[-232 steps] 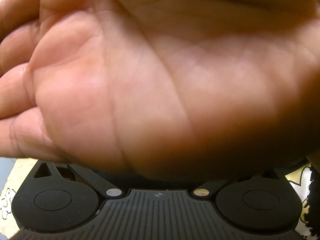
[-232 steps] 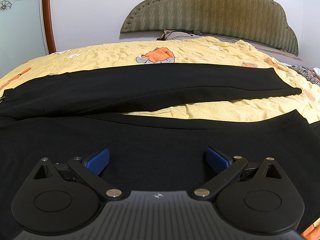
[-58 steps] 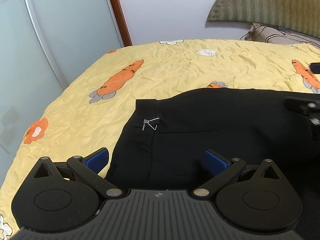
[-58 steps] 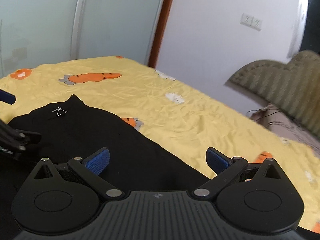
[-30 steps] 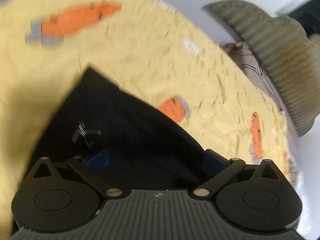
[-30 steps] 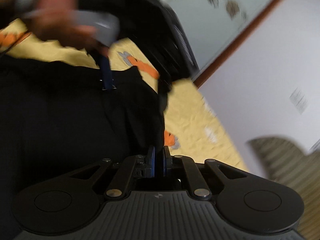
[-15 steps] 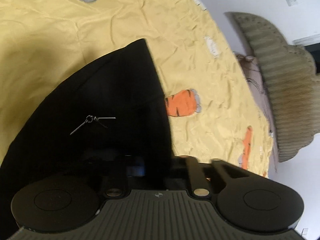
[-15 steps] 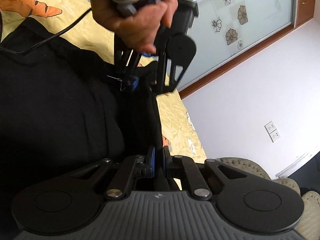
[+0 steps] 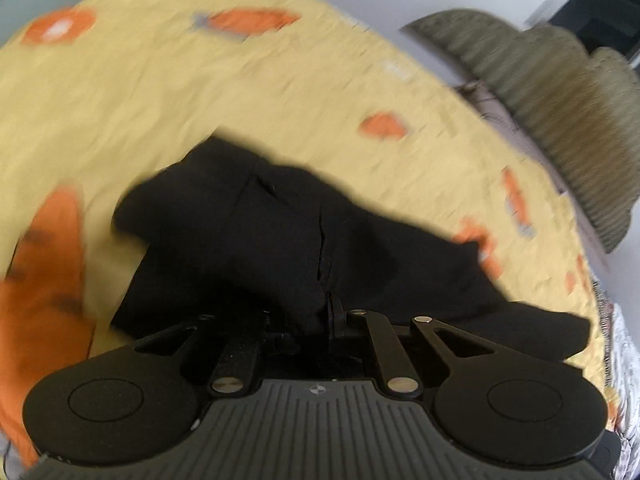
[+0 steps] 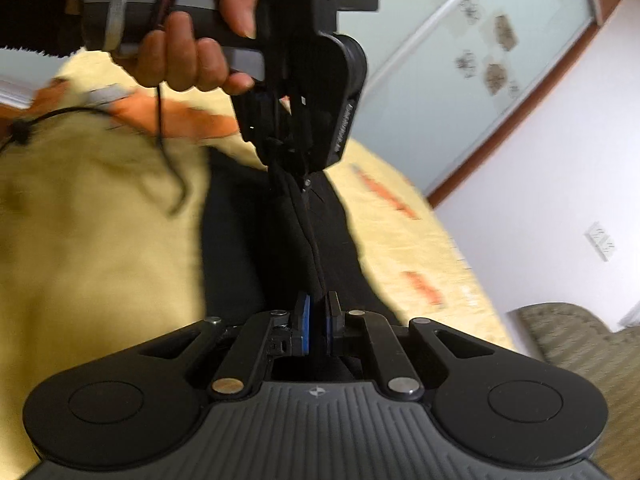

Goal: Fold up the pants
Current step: 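Close the right gripper on the trouser waistband and lift it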

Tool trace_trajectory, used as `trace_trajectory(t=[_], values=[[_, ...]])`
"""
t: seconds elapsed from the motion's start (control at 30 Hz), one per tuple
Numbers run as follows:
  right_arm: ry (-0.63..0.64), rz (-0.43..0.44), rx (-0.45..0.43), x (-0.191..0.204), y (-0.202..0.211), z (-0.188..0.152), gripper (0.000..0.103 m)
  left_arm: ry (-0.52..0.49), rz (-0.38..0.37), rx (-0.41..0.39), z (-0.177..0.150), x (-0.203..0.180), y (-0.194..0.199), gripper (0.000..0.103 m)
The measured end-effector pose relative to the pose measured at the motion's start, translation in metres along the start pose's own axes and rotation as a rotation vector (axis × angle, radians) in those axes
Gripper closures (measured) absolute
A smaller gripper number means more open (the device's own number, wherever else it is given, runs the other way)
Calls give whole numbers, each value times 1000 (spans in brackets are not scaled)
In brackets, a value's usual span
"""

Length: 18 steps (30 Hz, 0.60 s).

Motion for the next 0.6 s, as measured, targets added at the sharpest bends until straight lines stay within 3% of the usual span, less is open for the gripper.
trace_trajectory(t=[0.07, 0.17, 0.23, 0.47, 0.5, 0.6], values=[[-4, 28, 15, 12, -4, -3, 96, 33, 10, 10, -10, 13, 0, 89], [-10, 37, 28, 20, -7, 5, 96, 7, 26, -12, -14, 15, 0, 85], [-37, 47, 40, 21, -7, 5, 96, -36, 48, -20, -15, 13, 0, 77], [-124, 76, 36, 41, 10, -2, 93, -107, 118, -53, -26, 4, 4, 70], [-158, 80, 37, 41, 7, -5, 93, -118, 130, -57, -27, 2, 3, 59], [-209, 41, 19, 36, 15, -9, 88, -178, 207, -79, -29, -7, 13, 45]])
Point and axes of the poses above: each gripper's, at about its wrist camera, not at the fingertips, and y roughly against the way its jaws point, x to its left, z to its top, the point moved 2 cm from there along -y, roughly the way its jaws point, and after that the axes turned 3 degrees about -x, right-handed, at the moved point
